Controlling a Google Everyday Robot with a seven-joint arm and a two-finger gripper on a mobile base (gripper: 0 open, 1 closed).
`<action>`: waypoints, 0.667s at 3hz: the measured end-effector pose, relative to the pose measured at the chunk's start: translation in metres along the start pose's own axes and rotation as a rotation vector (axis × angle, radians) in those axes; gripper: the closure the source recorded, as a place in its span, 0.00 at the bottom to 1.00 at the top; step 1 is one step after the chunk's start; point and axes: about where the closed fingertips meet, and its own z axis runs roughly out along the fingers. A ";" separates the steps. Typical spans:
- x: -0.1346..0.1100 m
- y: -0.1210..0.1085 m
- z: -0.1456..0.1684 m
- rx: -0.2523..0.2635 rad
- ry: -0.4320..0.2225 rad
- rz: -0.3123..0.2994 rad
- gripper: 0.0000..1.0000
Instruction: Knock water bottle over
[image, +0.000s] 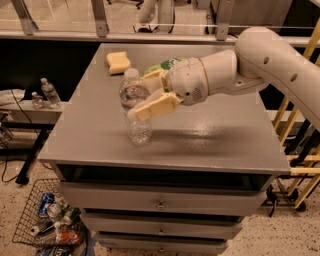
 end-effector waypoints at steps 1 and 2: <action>-0.002 -0.002 0.001 -0.009 -0.017 0.006 0.63; -0.013 -0.006 -0.001 -0.003 0.085 -0.080 0.85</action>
Offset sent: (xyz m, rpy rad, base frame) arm 0.0156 -0.0062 0.0241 -0.2691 -0.2616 0.0115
